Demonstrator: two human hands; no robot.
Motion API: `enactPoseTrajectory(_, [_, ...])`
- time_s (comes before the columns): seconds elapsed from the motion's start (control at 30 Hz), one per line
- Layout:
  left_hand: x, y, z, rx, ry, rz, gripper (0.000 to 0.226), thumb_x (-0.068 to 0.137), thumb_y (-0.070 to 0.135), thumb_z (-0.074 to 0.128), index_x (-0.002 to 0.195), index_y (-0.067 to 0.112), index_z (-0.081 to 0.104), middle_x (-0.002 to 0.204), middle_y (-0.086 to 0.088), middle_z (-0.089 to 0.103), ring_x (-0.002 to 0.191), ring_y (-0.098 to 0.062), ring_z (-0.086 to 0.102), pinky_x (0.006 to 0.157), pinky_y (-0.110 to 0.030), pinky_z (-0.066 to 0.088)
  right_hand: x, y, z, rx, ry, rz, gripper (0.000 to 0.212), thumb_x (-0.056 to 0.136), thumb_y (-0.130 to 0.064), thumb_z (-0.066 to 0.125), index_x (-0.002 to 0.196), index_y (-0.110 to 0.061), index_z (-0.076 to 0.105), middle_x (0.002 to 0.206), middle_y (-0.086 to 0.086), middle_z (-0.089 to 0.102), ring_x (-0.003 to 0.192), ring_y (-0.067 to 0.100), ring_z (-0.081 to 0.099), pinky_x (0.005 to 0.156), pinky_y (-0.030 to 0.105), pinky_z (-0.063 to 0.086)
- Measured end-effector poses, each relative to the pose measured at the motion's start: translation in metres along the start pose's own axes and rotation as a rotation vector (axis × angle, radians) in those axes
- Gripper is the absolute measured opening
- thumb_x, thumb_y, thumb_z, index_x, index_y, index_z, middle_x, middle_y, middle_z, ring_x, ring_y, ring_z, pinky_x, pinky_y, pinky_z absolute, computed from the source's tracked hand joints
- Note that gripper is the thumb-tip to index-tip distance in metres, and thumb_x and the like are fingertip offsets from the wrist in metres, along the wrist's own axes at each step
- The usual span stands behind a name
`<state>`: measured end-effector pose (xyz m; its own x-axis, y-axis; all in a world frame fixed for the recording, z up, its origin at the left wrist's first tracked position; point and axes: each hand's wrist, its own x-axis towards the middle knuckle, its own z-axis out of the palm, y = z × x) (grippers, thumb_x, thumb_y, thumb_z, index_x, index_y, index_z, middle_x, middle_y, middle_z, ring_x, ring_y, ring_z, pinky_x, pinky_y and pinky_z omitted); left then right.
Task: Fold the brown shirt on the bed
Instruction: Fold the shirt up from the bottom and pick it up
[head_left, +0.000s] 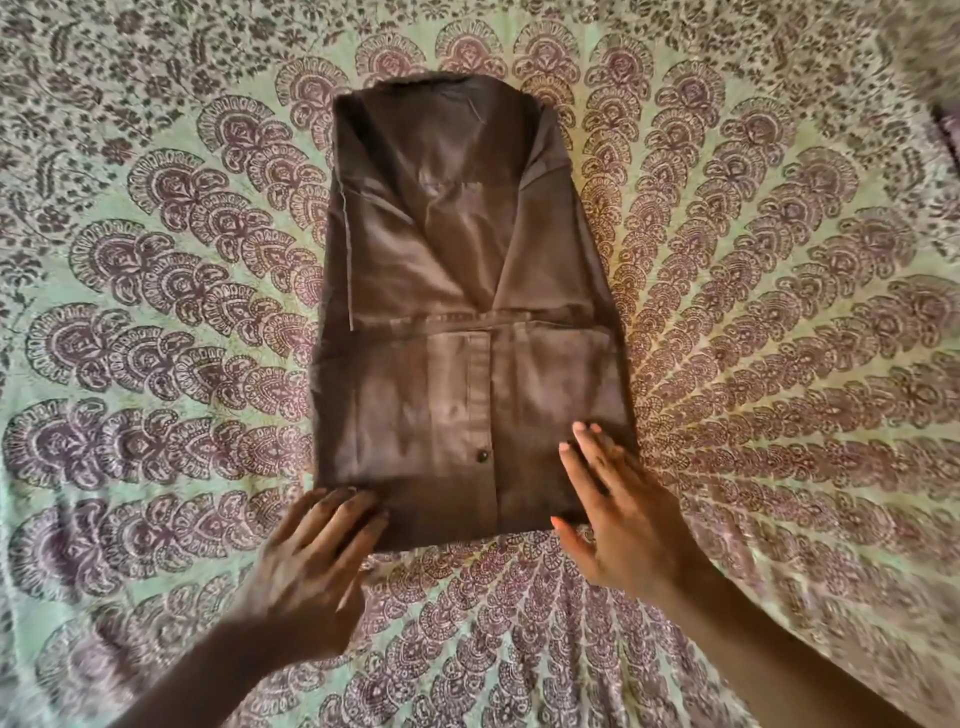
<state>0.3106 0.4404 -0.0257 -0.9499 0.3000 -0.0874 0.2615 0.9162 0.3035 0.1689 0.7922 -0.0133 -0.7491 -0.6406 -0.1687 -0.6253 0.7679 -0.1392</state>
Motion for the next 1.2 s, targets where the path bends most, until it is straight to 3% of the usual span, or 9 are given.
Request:
enactPoseTrajectory(0.17, [0.011,-0.008,-0.001,0.008,0.172,0.093,0.029,0.079,0.009,0.073,0.107,0.005,0.079,0.118,-0.015,0.074,0.102,-0.035,0.071,0.088,-0.05,0.056,-0.006,0.011,0.011,-0.017,0.006,-0.06,0.091,0.067,-0.018,0.078,0.151,0.0,0.046,0.162,0.022,0.036,0.149,0.036,0.037,0.114,0.052,0.045])
enactPoseTrajectory(0.33, [0.043,-0.008,-0.04,-0.145,0.278,-0.033,0.02,0.089,0.005,0.066,0.107,0.004,0.071,0.092,-0.01,0.076,0.074,-0.023,0.072,0.066,-0.034,0.058,0.019,0.02,-0.015,0.052,0.287,-0.021,0.053,0.06,0.002,0.086,0.112,0.002,0.075,0.112,0.018,0.076,0.098,0.032,0.076,0.082,0.047,0.064])
enactPoseTrajectory(0.43, [0.074,-0.014,-0.083,-0.171,0.33,-0.17,0.008,0.096,0.009,0.054,0.101,0.007,0.059,0.079,-0.007,0.069,0.055,-0.014,0.059,0.044,-0.024,0.051,0.047,0.027,-0.049,0.21,0.372,0.126,0.036,0.074,0.004,0.082,0.109,0.0,0.074,0.092,0.011,0.078,0.068,0.023,0.072,0.06,0.029,0.061])
enactPoseTrajectory(0.5, [0.097,-0.027,-0.114,-0.15,0.327,-0.185,0.013,0.097,0.005,0.051,0.097,0.006,0.064,0.094,-0.006,0.071,0.06,-0.014,0.058,0.04,-0.026,0.051,0.077,0.034,-0.08,0.346,0.377,0.243,0.032,0.081,0.004,0.078,0.111,-0.003,0.073,0.089,0.008,0.077,0.062,0.012,0.064,0.055,0.021,0.053])
enactPoseTrajectory(0.63, [0.153,-0.061,-0.165,-0.175,0.305,-0.222,0.027,0.095,-0.001,0.062,0.117,0.011,0.072,0.123,-0.005,0.069,0.087,-0.025,0.071,0.056,-0.041,0.062,0.156,0.046,-0.143,0.496,0.453,0.378,0.023,0.086,-0.003,0.08,0.108,-0.007,0.074,0.085,0.004,0.077,0.067,0.012,0.065,0.057,0.029,0.057])
enactPoseTrajectory(0.73, [0.214,-0.088,-0.187,-0.183,0.311,-0.322,0.039,0.09,0.0,0.073,0.124,0.018,0.069,0.124,-0.002,0.066,0.089,-0.023,0.069,0.059,-0.035,0.059,0.224,0.063,-0.171,0.523,0.528,0.387,0.022,0.086,-0.005,0.08,0.108,-0.006,0.074,0.09,0.008,0.079,0.074,0.012,0.065,0.066,0.023,0.051])
enactPoseTrajectory(0.87, [0.296,-0.129,-0.189,-0.147,0.412,-0.404,0.036,0.096,0.002,0.065,0.13,0.015,0.068,0.117,-0.008,0.062,0.087,-0.028,0.063,0.06,-0.032,0.049,0.312,0.089,-0.171,0.489,0.558,0.364,0.02,0.09,-0.007,0.072,0.11,-0.008,0.072,0.095,0.01,0.078,0.083,0.028,0.072,0.071,0.041,0.059])
enactPoseTrajectory(1.0, [0.361,-0.172,-0.167,-0.222,0.369,-0.588,0.043,0.093,0.009,0.062,0.135,0.019,0.064,0.125,-0.015,0.058,0.108,-0.041,0.062,0.088,-0.052,0.055,0.385,0.104,-0.163,0.384,0.46,0.44,0.025,0.095,-0.012,0.066,0.12,-0.011,0.068,0.104,0.014,0.075,0.095,0.033,0.069,0.07,0.031,0.046])
enactPoseTrajectory(1.2, [0.367,-0.137,-0.124,-0.112,0.224,-0.575,0.062,0.094,0.048,0.064,0.152,0.04,0.042,0.173,-0.009,0.012,0.158,-0.034,0.012,0.123,-0.062,0.016,0.411,0.095,-0.127,0.183,0.354,0.575,0.054,0.093,-0.035,0.069,0.141,-0.015,0.052,0.144,0.017,0.052,0.137,0.039,0.044,0.102,0.053,0.046])
